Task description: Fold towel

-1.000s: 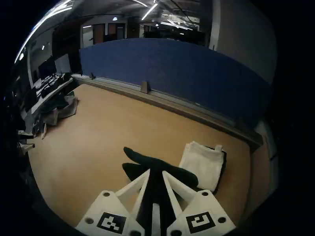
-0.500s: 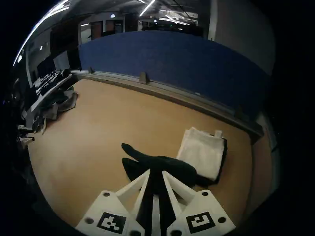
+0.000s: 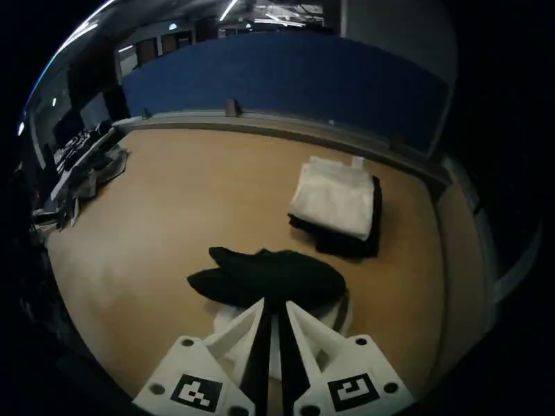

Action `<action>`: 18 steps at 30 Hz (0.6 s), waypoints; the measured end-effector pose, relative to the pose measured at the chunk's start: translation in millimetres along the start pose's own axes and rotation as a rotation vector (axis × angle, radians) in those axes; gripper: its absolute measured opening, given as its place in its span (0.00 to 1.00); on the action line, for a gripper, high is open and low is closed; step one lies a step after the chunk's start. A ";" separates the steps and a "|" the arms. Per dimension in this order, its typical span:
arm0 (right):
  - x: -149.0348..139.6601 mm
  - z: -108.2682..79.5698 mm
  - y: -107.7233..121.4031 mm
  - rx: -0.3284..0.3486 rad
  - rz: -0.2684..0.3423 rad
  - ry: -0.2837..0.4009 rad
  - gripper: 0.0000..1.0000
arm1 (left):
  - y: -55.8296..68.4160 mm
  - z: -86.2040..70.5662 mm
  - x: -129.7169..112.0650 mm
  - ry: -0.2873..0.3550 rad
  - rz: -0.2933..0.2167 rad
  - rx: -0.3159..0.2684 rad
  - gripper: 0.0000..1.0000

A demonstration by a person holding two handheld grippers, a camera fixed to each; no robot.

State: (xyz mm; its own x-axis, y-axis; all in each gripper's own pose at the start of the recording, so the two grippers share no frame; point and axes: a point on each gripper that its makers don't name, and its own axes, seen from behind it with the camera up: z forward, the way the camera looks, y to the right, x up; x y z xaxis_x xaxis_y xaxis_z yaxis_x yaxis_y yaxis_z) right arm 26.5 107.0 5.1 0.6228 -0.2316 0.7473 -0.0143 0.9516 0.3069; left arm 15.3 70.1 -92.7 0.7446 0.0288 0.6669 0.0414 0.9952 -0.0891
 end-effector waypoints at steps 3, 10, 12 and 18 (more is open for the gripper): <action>-22.3 -4.0 4.9 -0.008 0.032 -0.012 0.06 | 2.9 0.7 -0.2 -0.001 0.004 -0.004 0.94; -65.9 -7.2 13.5 -0.031 0.101 -0.042 0.06 | 8.2 0.2 0.9 0.000 0.015 -0.007 0.94; -75.9 -6.9 16.0 -0.038 0.118 -0.049 0.06 | 9.2 -0.3 1.0 0.000 0.017 -0.007 0.94; -103.4 -3.4 27.7 -0.071 0.178 -0.073 0.06 | 11.0 -2.7 1.2 -0.001 0.023 -0.005 0.94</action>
State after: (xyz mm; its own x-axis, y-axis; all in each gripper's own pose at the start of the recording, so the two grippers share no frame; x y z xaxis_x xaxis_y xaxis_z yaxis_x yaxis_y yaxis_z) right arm -35.7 158.0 -65.7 0.5567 -0.0705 0.8277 -0.0623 0.9900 0.1263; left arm 18.4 80.9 -95.0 0.7447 0.0514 0.6654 0.0277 0.9938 -0.1078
